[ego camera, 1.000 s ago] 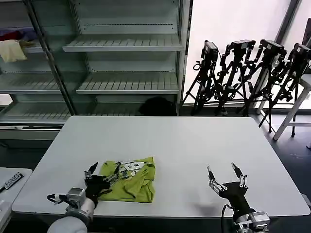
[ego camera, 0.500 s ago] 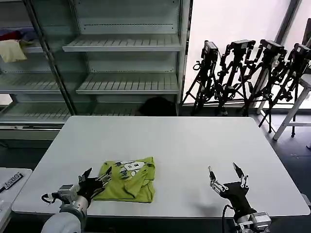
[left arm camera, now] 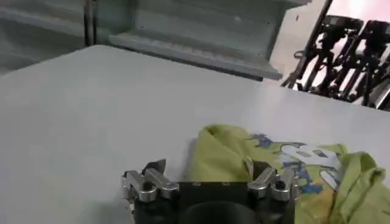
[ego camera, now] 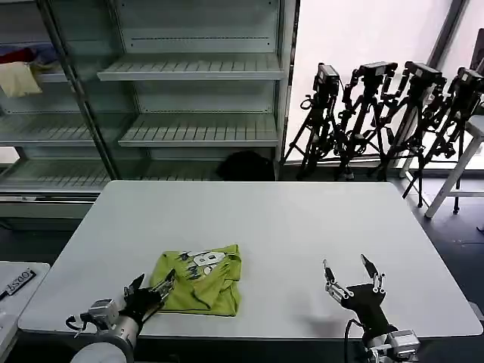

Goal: Fold and organize the clothes.

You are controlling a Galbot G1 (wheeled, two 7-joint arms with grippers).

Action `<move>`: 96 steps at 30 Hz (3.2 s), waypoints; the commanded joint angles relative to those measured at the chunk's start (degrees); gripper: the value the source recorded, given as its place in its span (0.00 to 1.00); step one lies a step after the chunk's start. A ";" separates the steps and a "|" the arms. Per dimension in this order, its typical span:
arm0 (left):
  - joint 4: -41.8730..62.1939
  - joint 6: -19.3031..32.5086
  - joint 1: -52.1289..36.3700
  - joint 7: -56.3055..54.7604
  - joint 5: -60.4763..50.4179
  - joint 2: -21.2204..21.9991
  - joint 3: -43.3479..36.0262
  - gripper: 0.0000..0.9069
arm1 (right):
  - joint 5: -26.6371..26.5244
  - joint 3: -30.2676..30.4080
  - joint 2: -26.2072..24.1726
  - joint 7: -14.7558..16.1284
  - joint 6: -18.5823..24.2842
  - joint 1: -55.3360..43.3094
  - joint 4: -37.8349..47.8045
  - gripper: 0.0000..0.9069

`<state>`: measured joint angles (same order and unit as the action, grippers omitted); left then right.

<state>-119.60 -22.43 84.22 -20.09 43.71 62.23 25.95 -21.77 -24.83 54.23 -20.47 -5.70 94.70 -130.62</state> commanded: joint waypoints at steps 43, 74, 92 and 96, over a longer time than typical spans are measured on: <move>-1.02 6.94 -2.49 -4.36 -4.58 -4.20 0.88 0.00 | -0.05 0.41 -0.41 -0.05 -0.01 -0.87 -0.43 1.00; 13.05 20.41 -10.52 18.78 -30.39 -4.22 -26.44 0.00 | -0.10 -0.22 -0.29 -0.09 1.08 -0.27 -0.03 1.00; -5.32 3.10 -20.37 2.66 -23.53 -7.31 -22.91 1.00 | 0.65 0.98 0.76 0.53 0.00 -0.73 0.07 1.00; -11.18 3.13 -17.46 2.38 -22.64 -9.18 -21.53 1.00 | 0.63 1.34 0.85 0.72 -0.59 -1.52 0.11 1.00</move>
<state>-119.35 -14.48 67.12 -13.54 20.65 54.32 5.09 -21.31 -23.70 55.00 -19.81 -5.78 93.63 -130.50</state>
